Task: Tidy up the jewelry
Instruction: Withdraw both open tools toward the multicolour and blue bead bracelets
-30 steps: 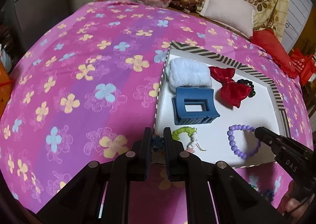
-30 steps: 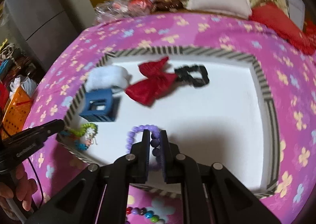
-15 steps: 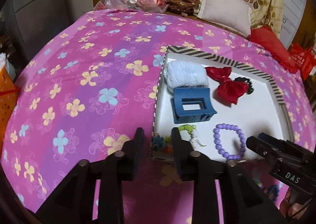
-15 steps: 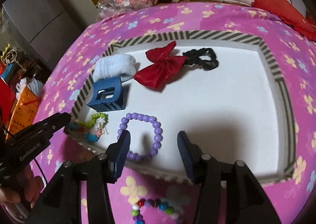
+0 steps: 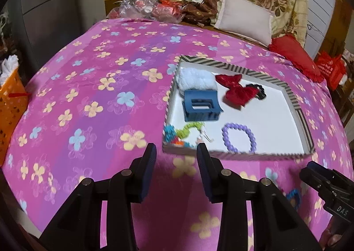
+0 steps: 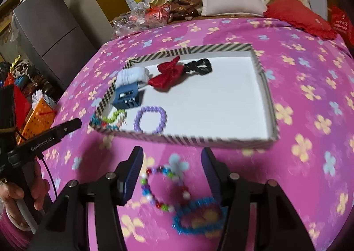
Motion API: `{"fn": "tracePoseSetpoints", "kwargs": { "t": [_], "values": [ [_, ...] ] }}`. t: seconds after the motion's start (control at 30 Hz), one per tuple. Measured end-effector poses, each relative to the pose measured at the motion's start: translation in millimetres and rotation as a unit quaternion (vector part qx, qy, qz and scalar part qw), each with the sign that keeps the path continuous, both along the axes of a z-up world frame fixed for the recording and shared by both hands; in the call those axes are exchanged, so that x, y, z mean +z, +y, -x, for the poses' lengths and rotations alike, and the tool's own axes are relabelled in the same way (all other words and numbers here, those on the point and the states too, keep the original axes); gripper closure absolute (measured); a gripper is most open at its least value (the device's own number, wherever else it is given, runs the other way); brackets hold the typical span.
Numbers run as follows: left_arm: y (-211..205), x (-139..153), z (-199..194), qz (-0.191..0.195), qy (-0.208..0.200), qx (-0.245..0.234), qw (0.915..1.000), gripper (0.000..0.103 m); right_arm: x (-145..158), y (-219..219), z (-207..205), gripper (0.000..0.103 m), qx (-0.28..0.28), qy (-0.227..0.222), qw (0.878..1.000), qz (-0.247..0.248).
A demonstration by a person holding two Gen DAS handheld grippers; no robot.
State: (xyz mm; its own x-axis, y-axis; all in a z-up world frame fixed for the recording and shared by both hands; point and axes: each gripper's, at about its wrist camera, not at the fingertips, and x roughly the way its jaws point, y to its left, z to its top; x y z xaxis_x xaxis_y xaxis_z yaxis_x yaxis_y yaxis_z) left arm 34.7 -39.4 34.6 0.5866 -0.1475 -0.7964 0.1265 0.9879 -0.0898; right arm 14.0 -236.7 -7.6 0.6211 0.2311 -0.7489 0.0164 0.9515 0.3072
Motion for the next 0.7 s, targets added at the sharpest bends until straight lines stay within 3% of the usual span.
{"fn": "tracePoseSetpoints", "kwargs": {
  "t": [0.5,0.7],
  "values": [
    [-26,2,53,0.001,-0.008,-0.028,0.9996,0.067,3,-1,62,0.046,-0.004,-0.014,0.999,0.051],
    [-29,-6,62,0.008,0.006,-0.029,0.9995,0.067,-3,-9,76,0.045,-0.010,-0.006,0.998,0.059]
  ]
}}
